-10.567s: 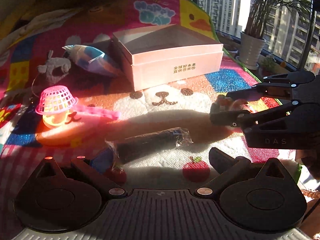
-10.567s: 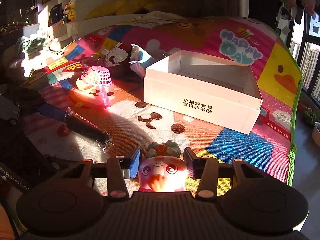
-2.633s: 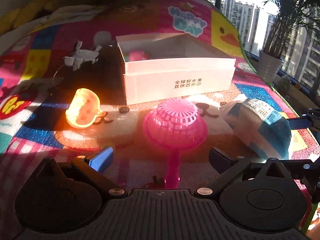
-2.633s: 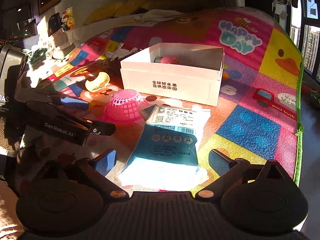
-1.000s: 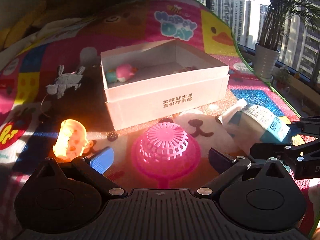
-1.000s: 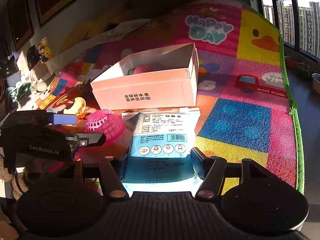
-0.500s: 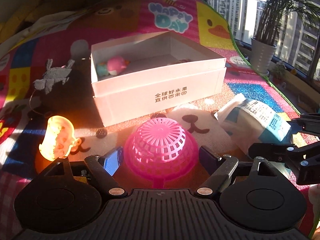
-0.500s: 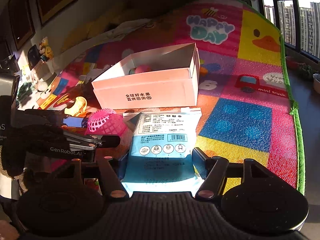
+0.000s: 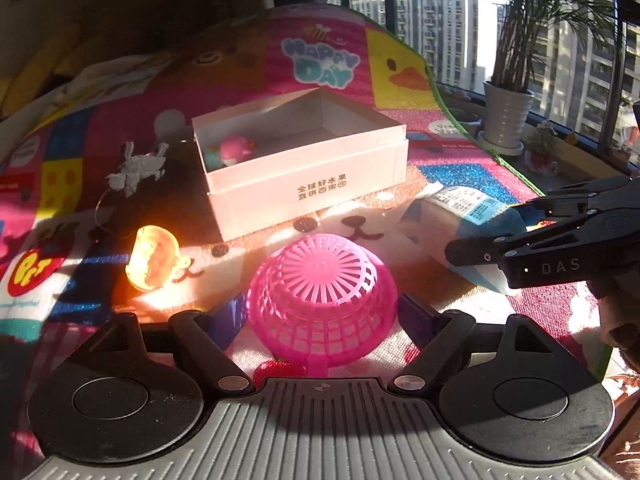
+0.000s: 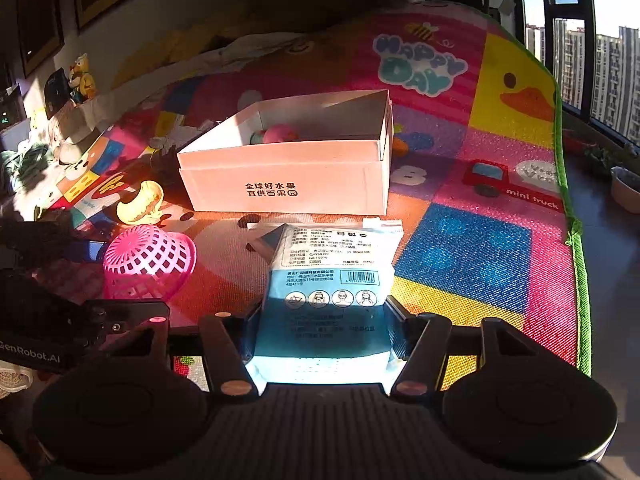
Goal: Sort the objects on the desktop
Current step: 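Carry the packet and strainer into the white box and open both grippers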
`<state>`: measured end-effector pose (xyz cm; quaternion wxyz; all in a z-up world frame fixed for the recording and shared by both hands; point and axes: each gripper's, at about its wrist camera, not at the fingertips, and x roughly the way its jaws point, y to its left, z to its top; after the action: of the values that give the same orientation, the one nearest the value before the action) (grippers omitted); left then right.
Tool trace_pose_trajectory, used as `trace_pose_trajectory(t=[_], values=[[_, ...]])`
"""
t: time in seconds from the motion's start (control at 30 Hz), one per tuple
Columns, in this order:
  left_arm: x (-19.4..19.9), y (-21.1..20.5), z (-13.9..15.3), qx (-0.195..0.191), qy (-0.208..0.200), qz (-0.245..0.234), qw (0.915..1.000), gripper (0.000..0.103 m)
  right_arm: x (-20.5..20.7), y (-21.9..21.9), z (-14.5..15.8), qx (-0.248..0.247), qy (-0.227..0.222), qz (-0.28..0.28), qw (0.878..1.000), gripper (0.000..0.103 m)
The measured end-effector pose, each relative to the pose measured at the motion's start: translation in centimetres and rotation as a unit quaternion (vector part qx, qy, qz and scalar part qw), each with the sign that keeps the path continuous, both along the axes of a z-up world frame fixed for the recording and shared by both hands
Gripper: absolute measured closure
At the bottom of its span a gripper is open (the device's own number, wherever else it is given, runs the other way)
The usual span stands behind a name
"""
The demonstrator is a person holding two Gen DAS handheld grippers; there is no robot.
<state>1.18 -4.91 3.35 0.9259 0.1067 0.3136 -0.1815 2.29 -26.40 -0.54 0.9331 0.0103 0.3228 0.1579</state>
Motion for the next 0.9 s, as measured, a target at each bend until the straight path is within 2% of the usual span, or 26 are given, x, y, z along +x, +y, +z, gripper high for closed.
trace_pose_trajectory(t=[0.1, 0.3, 0.4, 0.53, 0.63, 0.73, 0.9], values=[[-0.7, 0.5, 2.3, 0.000, -0.036, 0.006, 0.9993, 0.016, -1.0, 0.1, 1.9, -0.003, -0.020, 0.015, 1.000, 0.044], [-1.6, 0.5, 8.5, -0.023, -0.133, 0.012, 0.9908, 0.016, -3.7, 0.3, 8.4, -0.017, -0.123, 0.024, 0.992, 0.045], [-1.4, 0.0, 11.0, -0.026, -0.172, 0.006, 0.9847, 0.016, -4.3, -0.2, 11.5, -0.006, -0.165, 0.022, 0.986, 0.045], [0.7, -0.8, 13.9, -0.036, -0.206, 0.008, 0.9779, 0.016, -2.9, -1.7, 15.3, 0.027, -0.189, 0.016, 0.982, 0.045], [4.1, -1.5, 14.8, -0.048, -0.203, 0.012, 0.9778, 0.016, -0.5, -2.7, 17.1, 0.061, -0.193, 0.009, 0.979, 0.045], [8.5, -2.0, 14.0, -0.065, -0.184, 0.010, 0.9808, 0.016, 3.1, -2.9, 17.5, 0.063, -0.199, -0.005, 0.978, 0.045], [16.4, -2.3, 9.5, -0.081, -0.122, 0.024, 0.9889, 0.016, 9.7, -2.0, 16.5, 0.054, -0.187, -0.013, 0.981, 0.045]])
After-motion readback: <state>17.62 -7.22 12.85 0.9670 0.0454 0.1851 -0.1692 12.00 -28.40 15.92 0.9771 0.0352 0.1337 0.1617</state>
